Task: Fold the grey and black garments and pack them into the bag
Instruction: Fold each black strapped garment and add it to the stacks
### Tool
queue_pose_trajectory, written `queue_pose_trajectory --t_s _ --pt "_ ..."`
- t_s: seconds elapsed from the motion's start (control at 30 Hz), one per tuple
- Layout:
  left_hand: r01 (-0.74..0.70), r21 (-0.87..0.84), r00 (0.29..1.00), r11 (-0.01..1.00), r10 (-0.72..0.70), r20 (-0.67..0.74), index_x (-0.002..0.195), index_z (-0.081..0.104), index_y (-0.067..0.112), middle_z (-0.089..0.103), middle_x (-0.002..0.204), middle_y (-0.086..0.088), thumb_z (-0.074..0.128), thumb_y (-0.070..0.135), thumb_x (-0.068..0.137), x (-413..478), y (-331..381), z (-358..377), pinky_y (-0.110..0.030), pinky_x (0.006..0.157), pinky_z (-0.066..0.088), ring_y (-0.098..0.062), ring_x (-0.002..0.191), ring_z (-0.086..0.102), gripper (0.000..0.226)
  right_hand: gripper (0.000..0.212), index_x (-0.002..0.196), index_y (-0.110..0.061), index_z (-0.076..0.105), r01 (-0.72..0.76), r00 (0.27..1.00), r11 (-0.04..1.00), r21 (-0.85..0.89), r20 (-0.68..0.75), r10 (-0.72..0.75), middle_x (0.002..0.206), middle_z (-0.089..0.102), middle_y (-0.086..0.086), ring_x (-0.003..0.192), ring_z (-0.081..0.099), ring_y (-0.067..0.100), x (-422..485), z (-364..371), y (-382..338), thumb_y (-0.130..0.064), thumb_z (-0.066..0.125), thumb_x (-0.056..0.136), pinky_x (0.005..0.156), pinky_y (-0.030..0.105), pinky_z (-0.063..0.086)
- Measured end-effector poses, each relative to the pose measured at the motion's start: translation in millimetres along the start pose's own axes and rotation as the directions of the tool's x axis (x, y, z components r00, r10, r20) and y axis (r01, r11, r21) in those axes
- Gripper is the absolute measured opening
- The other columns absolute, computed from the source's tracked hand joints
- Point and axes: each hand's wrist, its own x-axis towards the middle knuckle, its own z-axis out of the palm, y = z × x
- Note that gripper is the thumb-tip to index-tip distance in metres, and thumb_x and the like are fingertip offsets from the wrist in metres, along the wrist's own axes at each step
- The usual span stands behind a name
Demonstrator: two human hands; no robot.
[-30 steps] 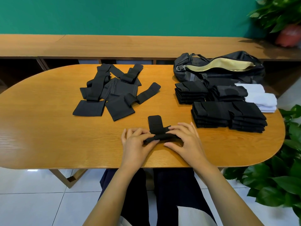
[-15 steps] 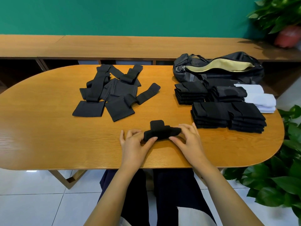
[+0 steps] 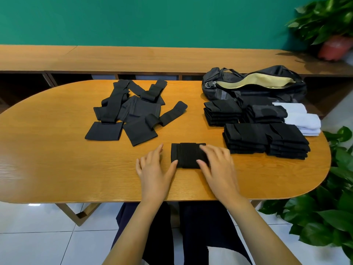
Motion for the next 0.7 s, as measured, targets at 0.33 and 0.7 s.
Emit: queue_pose_trajectory --t_s 0.33,0.7 --pt "0.044 -0.118 0.998 0.992 -0.049 -0.039 0.137 0.047 0.024 0.052 0.129 0.009 0.052 0.037 0.096 -1.6 -0.9 -1.9 -0.052 0.113 0.027 -0.012 0.126 0.04 0.042 0.062 0.122 -0.019 0.066 0.046 0.987 0.965 -0.259 0.162 -0.004 0.128 0.064 0.0 0.117 0.057 0.019 16.7 7.7 -9.7 -0.052 0.02 0.097 0.103 0.039 0.041" --pt "0.048 -0.109 0.998 0.993 -0.051 -0.024 0.135 0.049 0.025 0.052 0.126 0.012 0.051 0.035 0.097 -1.8 -2.0 -1.1 -0.05 0.114 0.025 -0.01 0.124 0.039 0.039 0.071 0.132 -0.01 0.059 -0.044 0.986 0.943 -0.331 0.14 0.095 0.136 0.058 0.01 0.126 0.053 0.03 15.2 6.2 6.4 -0.06 0.021 0.098 0.106 0.042 0.04"
